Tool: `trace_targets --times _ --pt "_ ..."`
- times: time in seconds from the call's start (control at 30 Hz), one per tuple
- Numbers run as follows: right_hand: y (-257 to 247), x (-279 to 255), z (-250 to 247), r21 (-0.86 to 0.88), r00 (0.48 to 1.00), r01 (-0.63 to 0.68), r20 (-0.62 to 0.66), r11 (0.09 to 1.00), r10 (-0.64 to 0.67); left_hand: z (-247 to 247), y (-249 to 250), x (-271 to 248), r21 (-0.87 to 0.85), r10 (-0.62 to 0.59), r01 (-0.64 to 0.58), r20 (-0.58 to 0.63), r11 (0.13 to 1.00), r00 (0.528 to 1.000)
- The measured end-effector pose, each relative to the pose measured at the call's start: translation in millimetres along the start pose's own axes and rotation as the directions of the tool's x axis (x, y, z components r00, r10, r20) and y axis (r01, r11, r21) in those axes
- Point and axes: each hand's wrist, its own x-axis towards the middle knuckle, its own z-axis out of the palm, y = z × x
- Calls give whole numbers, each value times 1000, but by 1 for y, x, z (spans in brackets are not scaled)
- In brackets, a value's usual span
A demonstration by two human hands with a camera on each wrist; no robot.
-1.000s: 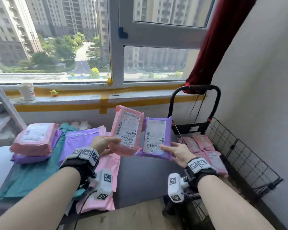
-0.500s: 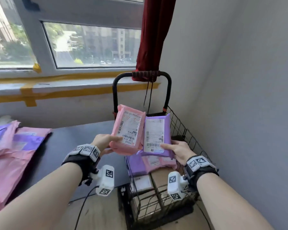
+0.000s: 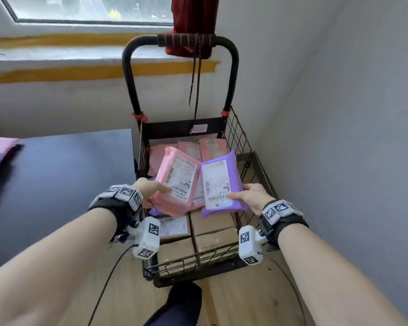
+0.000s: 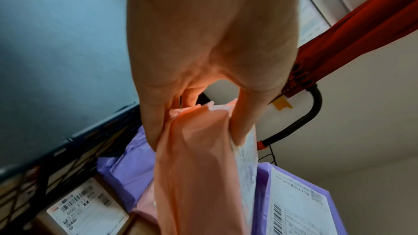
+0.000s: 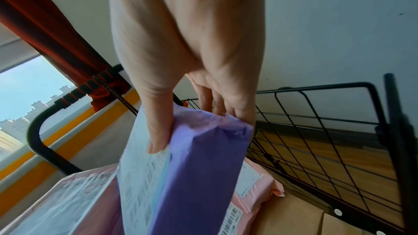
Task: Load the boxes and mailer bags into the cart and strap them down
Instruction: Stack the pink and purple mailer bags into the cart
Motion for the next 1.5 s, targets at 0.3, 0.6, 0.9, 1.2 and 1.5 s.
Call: trace_targets --times 0.3,0.6,0.9,1.2,1.5 --pt "13 91 -7 -279 944 -290 77 916 322 41 -18 104 67 -329 324 88 944 940" --pt "86 193 -37 -629 822 -416 49 657 567 86 -49 157 272 -539 486 168 830 826" --pt "105 208 -31 -800 768 -328 82 502 635 113 -97 188 247 -665 618 261 747 700" --pt "110 210 -14 -630 771 -432 113 645 627 144 -107 206 361 -565 480 182 800 805" --pt "119 209 -17 -705 734 -439 77 557 675 154 -140 235 299 -619 544 320 784 717"
